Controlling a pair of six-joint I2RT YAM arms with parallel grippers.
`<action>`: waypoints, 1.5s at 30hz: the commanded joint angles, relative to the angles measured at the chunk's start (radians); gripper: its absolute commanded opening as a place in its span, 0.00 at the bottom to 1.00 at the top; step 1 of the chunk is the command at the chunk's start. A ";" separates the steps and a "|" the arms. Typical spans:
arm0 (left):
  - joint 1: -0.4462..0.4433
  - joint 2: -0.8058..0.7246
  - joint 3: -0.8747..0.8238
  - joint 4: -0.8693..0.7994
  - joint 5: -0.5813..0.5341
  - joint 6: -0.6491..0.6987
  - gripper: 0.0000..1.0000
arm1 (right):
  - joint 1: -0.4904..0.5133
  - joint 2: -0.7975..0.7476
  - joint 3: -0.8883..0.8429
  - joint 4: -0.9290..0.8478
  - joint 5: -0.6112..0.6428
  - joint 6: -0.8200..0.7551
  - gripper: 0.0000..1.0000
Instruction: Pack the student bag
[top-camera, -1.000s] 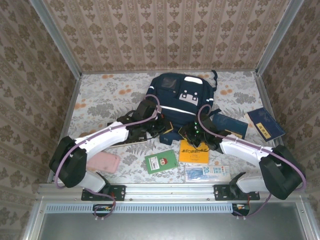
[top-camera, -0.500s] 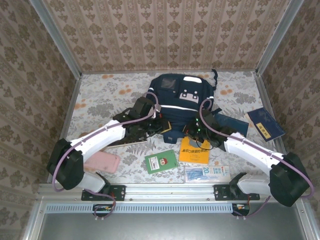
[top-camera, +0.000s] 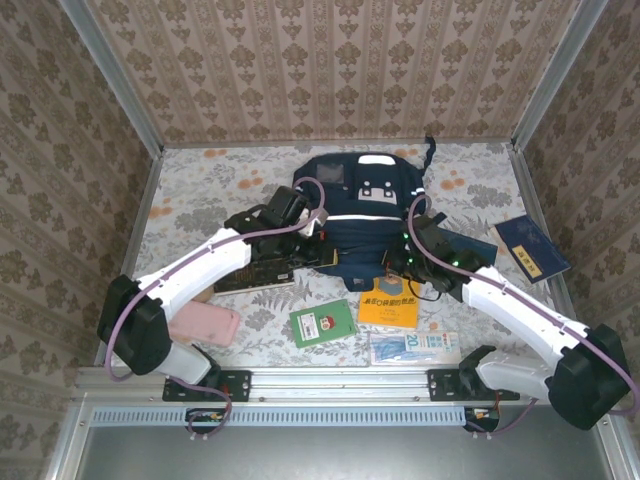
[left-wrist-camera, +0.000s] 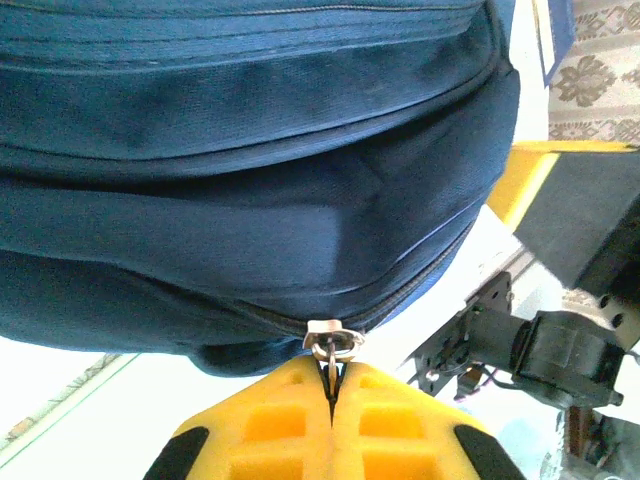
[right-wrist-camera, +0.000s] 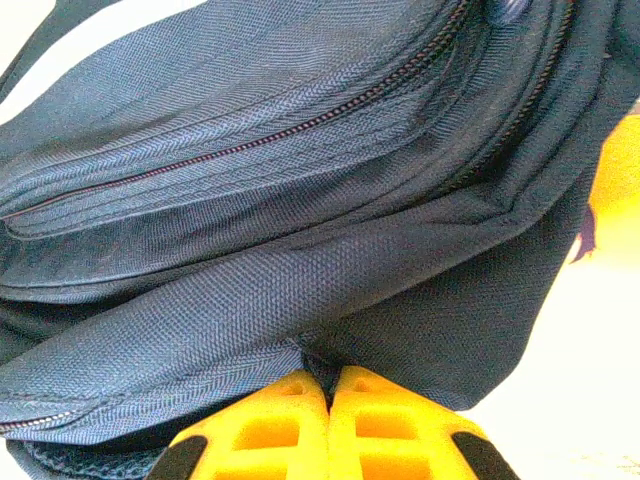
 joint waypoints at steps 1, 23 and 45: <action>0.020 0.000 0.033 -0.105 -0.013 0.065 0.00 | -0.048 -0.044 0.006 -0.090 0.152 -0.038 0.00; 0.014 0.043 0.024 0.048 -0.037 0.043 0.00 | -0.197 -0.011 0.139 -0.135 0.084 -0.063 0.40; -0.063 0.115 0.085 0.141 0.011 0.038 0.00 | -0.050 0.031 0.010 0.069 -0.224 0.670 0.58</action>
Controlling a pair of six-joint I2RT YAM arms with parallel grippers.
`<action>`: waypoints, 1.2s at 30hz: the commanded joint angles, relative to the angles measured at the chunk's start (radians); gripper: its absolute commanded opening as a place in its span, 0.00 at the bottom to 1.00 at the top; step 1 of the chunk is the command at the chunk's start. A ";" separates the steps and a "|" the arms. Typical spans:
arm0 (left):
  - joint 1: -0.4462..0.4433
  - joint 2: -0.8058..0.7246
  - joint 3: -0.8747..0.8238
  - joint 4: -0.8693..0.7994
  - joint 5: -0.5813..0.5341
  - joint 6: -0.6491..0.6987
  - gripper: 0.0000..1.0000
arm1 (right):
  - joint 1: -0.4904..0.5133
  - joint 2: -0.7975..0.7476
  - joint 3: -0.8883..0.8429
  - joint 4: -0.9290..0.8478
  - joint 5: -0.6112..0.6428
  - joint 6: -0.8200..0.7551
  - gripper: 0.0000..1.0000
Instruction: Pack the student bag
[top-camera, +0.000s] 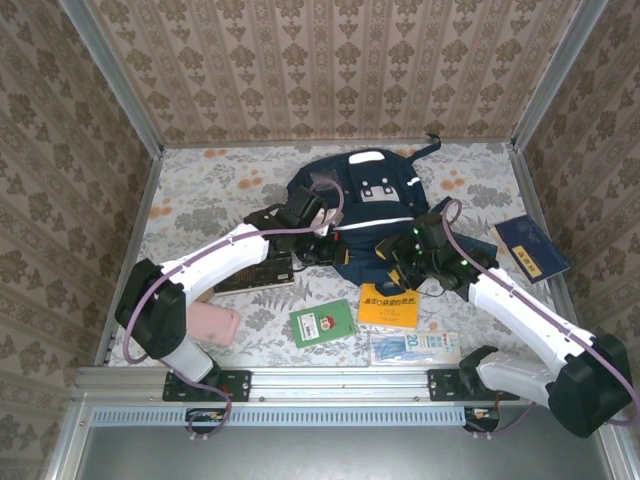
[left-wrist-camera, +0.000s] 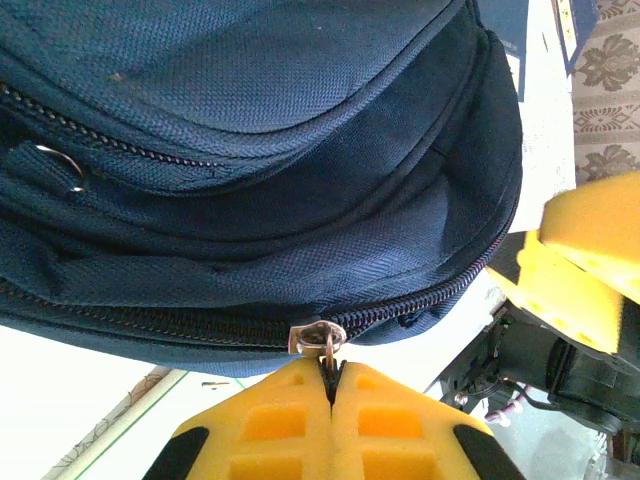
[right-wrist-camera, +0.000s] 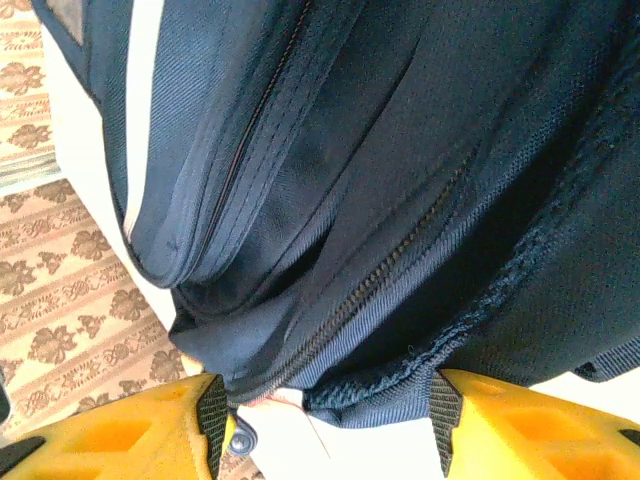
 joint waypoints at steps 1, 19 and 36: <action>-0.017 -0.003 0.044 0.055 0.041 0.004 0.00 | 0.005 0.061 0.013 0.069 0.003 0.064 0.58; 0.011 -0.044 0.059 -0.101 -0.104 0.130 0.00 | -0.031 0.126 0.156 -0.081 0.227 -0.187 0.00; 0.219 0.010 0.023 -0.135 -0.242 0.138 0.05 | -0.090 0.084 0.194 -0.078 0.192 -0.356 0.00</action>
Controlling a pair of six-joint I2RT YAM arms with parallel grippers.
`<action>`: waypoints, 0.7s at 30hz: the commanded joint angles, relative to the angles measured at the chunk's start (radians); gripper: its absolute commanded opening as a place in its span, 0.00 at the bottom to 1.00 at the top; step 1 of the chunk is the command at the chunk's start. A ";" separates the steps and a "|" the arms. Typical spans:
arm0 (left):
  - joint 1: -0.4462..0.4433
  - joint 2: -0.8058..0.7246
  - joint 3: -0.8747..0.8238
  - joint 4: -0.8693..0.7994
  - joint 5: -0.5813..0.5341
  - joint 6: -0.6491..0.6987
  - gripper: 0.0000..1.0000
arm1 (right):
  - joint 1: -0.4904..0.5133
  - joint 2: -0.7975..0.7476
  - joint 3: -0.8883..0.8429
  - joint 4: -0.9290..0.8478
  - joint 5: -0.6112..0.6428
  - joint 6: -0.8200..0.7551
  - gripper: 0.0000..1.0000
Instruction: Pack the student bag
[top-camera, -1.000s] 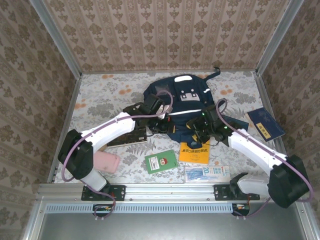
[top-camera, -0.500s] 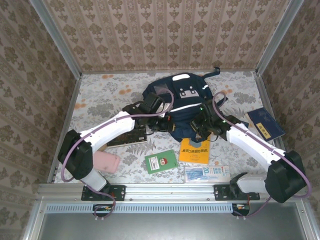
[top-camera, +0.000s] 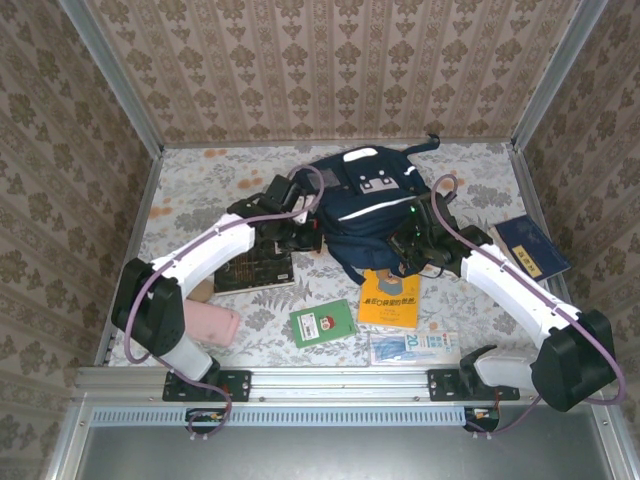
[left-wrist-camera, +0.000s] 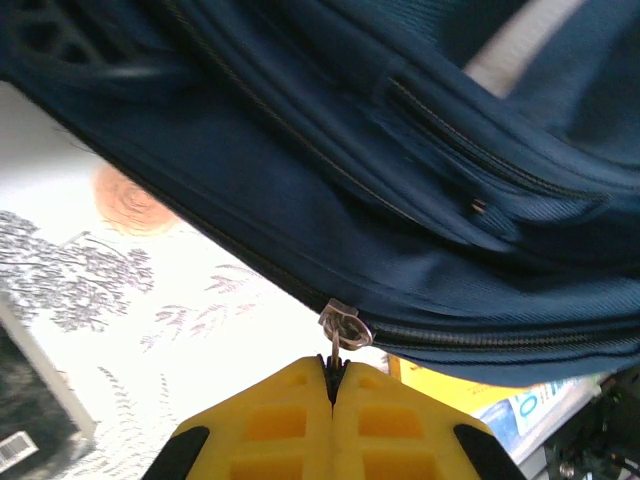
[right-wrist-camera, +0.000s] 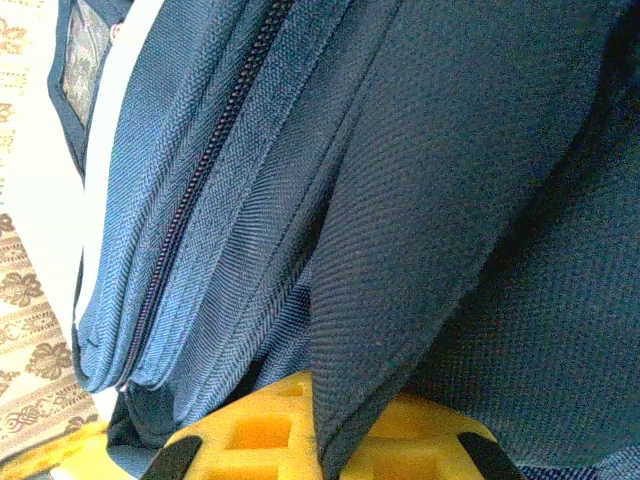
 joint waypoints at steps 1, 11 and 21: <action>0.077 0.025 0.010 -0.045 -0.108 -0.004 0.06 | -0.023 -0.049 0.026 0.028 0.044 -0.100 0.00; 0.152 0.226 0.185 -0.087 -0.143 0.023 0.18 | -0.024 -0.081 -0.003 0.076 0.017 -0.164 0.00; 0.189 0.149 0.183 -0.107 -0.178 0.066 0.37 | -0.023 -0.064 0.000 0.076 -0.008 -0.253 0.00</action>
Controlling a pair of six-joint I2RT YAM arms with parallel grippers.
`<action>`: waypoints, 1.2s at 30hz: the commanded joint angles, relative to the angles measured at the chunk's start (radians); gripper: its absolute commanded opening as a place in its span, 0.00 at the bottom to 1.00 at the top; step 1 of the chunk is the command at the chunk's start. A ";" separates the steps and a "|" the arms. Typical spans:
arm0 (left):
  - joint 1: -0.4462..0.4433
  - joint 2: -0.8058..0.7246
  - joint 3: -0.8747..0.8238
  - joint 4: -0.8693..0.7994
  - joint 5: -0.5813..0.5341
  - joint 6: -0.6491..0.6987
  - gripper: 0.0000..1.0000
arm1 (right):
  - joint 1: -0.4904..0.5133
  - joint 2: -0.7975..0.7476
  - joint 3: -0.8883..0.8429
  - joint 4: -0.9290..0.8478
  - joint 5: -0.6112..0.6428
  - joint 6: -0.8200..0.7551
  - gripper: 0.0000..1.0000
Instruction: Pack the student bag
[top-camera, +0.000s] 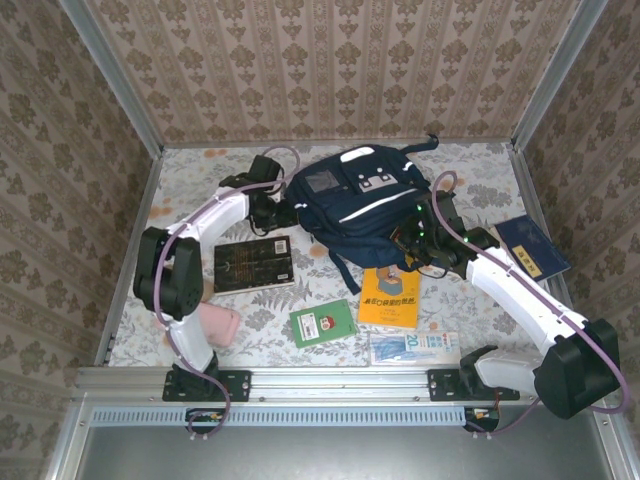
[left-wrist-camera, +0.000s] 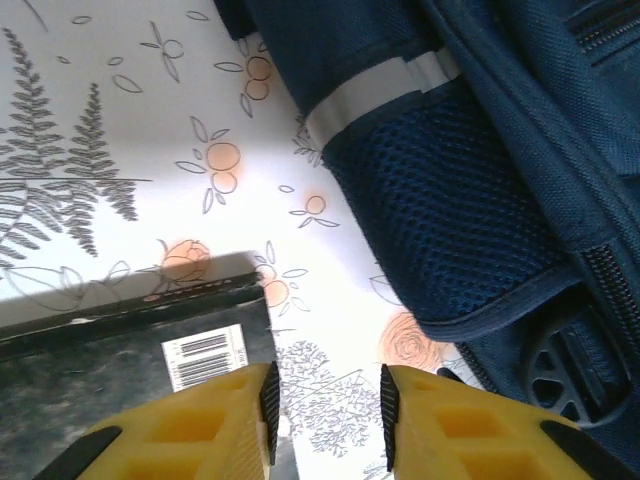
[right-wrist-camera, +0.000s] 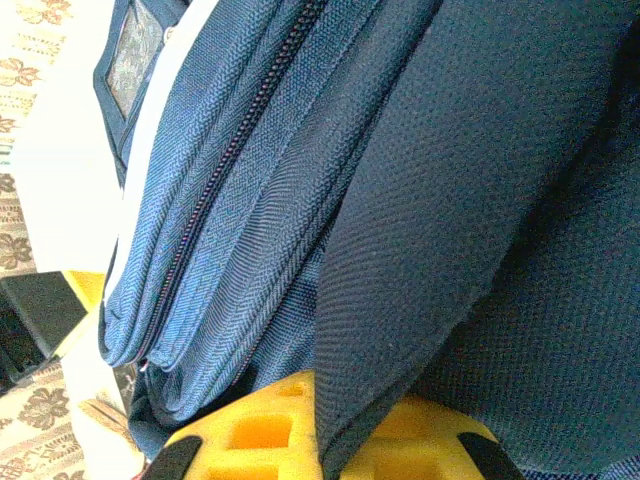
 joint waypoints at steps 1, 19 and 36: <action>-0.017 -0.109 -0.005 -0.023 -0.021 0.049 0.38 | -0.004 -0.020 0.009 0.065 -0.013 -0.103 0.00; -0.053 -0.758 -0.394 0.058 -0.545 0.159 0.50 | 0.050 0.250 0.358 0.333 -0.373 -0.103 0.00; -0.065 -0.821 -0.418 0.102 -0.517 0.184 0.54 | 0.042 0.576 0.668 -0.103 -0.183 -0.447 0.11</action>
